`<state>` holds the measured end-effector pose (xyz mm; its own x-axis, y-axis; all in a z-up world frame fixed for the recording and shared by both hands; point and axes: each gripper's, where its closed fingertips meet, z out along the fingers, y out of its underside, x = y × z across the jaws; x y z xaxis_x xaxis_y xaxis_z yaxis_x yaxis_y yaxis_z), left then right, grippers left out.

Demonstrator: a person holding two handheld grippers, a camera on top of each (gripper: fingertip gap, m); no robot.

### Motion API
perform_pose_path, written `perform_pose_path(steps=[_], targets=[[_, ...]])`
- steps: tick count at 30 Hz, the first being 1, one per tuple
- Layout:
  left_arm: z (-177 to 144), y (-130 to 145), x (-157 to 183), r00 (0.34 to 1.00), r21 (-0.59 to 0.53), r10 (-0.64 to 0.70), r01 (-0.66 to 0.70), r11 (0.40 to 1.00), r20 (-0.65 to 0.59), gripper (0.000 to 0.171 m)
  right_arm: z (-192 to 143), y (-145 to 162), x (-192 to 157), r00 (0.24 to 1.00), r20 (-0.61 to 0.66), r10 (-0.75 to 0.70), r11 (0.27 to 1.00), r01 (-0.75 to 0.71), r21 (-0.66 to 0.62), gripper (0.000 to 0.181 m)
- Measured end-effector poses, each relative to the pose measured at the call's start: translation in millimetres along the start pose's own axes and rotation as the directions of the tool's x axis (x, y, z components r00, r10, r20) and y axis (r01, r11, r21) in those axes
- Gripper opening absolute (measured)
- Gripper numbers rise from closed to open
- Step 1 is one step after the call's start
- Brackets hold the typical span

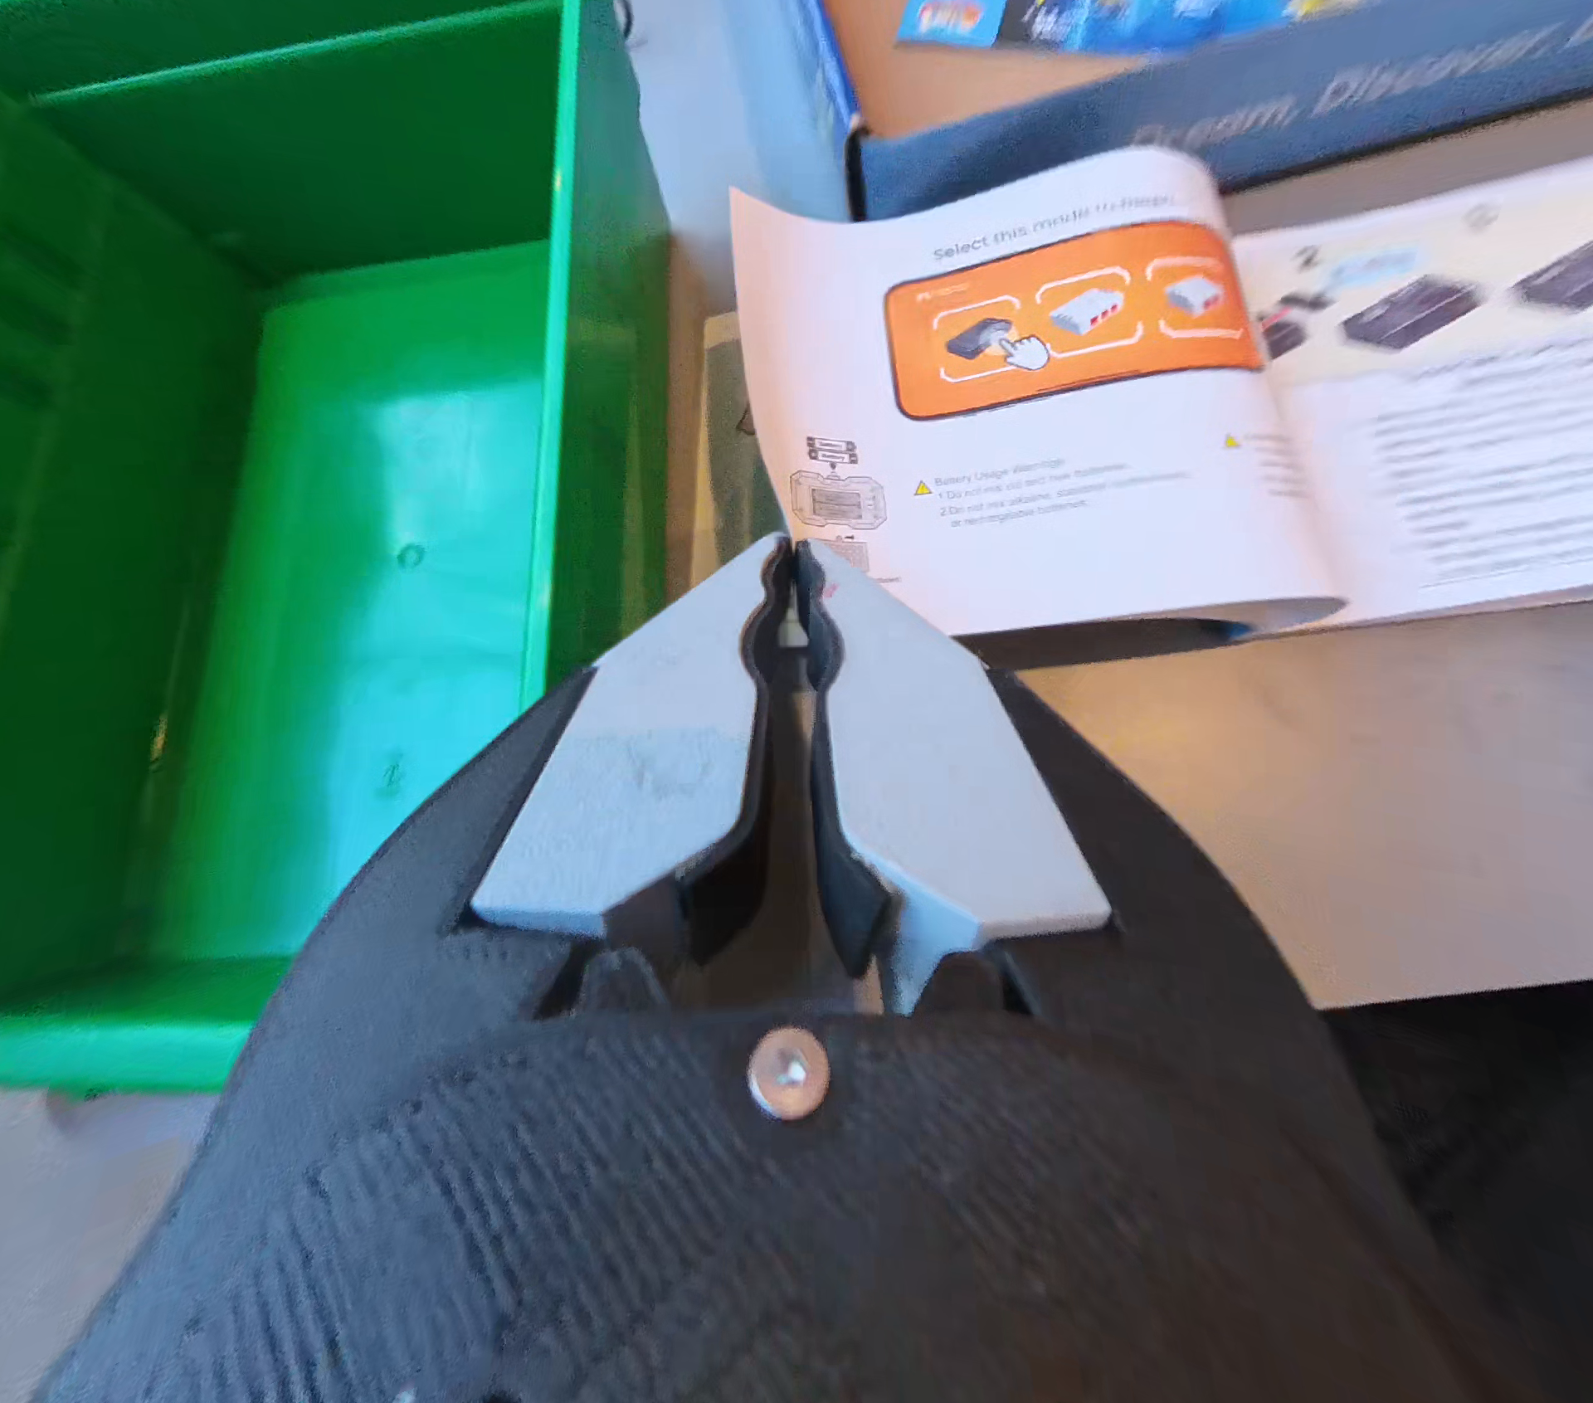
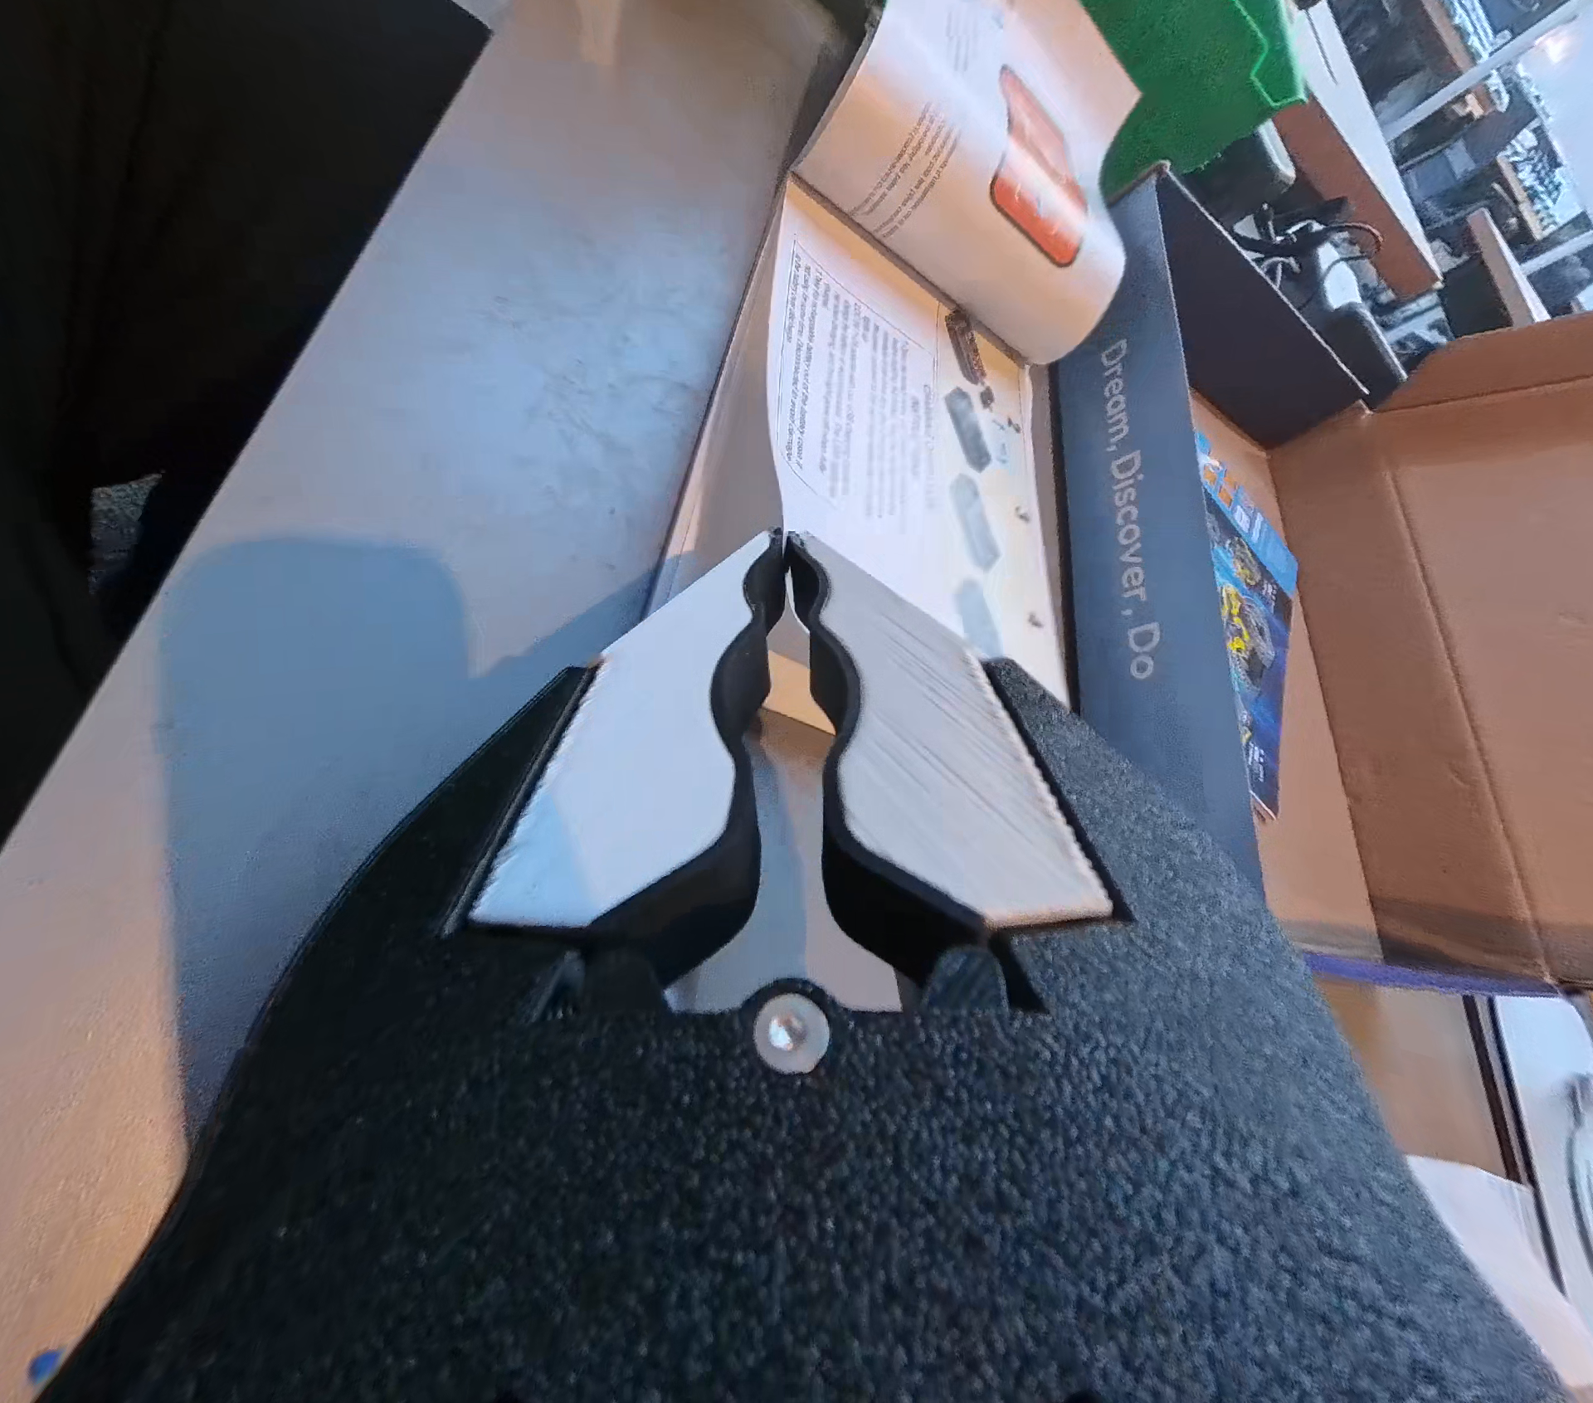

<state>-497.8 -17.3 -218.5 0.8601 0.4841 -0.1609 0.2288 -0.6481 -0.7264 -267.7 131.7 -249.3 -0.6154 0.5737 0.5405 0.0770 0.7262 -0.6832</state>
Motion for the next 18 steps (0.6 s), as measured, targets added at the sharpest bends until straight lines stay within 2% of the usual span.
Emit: perform_pose_path(steps=[5, 7, 8, 11, 14, 18], targets=[[-1, 19, 14, 0.986, -0.095, 0.144, -0.136, 0.986, 0.085, 0.0, -23, 7, -3, 0.999, 0.041, 0.027, 0.999, -0.028, 0.035, 0.003], [0, 27, 12, 0.98, -0.14, 0.164, -0.147, 0.979, 0.114, 0.0, -31, 10, -3, 0.996, 0.054, 0.073, 0.995, -0.076, 0.061, 0.021], [0, 29, 13, 0.983, -0.145, 0.15, -0.133, 0.98, 0.109, 0.004, -33, 9, -3, 0.992, 0.076, 0.105, 0.991, -0.111, 0.078, 0.024], [-7, 26, 12, 0.989, -0.108, 0.091, -0.078, 0.991, 0.114, 0.02, -41, 1, 4, 0.979, 0.093, 0.179, 0.971, -0.191, 0.142, 0.029], [-22, 26, 7, 0.982, -0.091, 0.088, -0.074, 0.993, 0.165, 0.023, -47, -7, 15, 0.965, 0.09, 0.247, 0.942, -0.261, 0.212, 0.028], [-47, 30, 20, 0.986, -0.045, 0.066, -0.06, 0.997, 0.154, 0.025, -48, -13, 26, 0.953, 0.048, 0.298, 0.921, -0.301, 0.247, 0.024]])
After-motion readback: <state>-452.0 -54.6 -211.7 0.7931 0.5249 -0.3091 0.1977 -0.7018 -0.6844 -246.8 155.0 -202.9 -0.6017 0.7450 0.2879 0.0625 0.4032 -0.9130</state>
